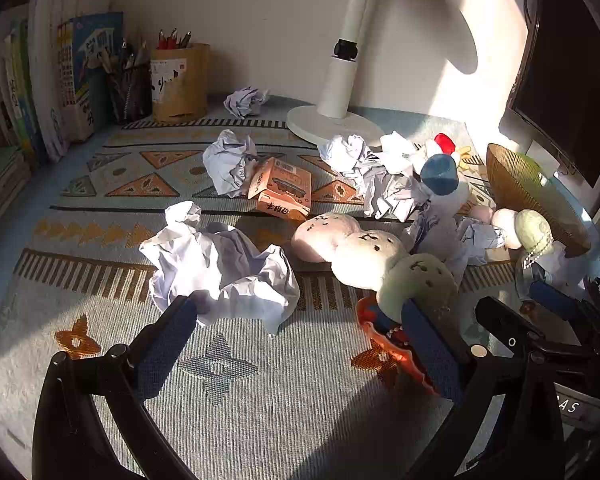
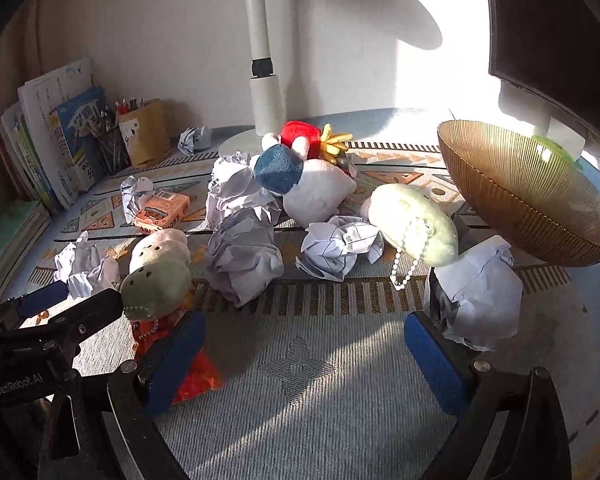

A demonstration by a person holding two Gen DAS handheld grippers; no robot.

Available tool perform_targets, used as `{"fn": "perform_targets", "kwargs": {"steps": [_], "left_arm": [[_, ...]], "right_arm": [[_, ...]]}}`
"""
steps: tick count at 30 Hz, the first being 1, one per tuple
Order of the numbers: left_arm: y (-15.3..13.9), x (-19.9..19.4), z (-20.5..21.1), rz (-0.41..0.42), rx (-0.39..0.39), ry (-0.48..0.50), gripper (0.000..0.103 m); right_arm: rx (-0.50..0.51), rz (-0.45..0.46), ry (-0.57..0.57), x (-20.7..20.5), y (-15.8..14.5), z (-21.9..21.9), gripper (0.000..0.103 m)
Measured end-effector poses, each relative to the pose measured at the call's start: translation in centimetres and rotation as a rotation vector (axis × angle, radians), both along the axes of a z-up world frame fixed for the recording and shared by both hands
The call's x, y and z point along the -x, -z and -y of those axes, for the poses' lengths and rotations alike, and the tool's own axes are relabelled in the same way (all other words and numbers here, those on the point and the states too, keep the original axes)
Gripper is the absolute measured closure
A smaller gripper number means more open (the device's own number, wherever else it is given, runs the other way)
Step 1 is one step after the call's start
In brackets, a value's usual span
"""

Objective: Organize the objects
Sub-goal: 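Move the right gripper toward the crumpled paper ball near the bowl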

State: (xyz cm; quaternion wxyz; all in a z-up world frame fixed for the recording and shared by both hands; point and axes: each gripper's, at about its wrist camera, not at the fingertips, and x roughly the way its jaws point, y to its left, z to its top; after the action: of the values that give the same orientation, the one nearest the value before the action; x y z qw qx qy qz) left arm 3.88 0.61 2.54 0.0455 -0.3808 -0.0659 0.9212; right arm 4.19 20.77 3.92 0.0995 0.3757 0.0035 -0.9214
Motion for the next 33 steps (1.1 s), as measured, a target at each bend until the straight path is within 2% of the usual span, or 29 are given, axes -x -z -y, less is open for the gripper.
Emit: {"fn": "perform_targets", "kwargs": {"steps": [17,31,33], "left_arm": [[-0.06,-0.01,-0.11,-0.006,0.001,-0.005,0.001],[-0.30,-0.45,0.25,-0.033,-0.023,-0.008,0.001],[-0.31,-0.48,0.39,-0.033,-0.033,-0.007,0.001]], "right_arm": [[-0.007,-0.001,0.003,0.00,0.06,-0.07,0.003],[-0.018,-0.053,-0.008,-0.78,-0.41,0.32,0.003],[-0.017,-0.058,-0.010,-0.85,-0.44,0.30,0.006]]}}
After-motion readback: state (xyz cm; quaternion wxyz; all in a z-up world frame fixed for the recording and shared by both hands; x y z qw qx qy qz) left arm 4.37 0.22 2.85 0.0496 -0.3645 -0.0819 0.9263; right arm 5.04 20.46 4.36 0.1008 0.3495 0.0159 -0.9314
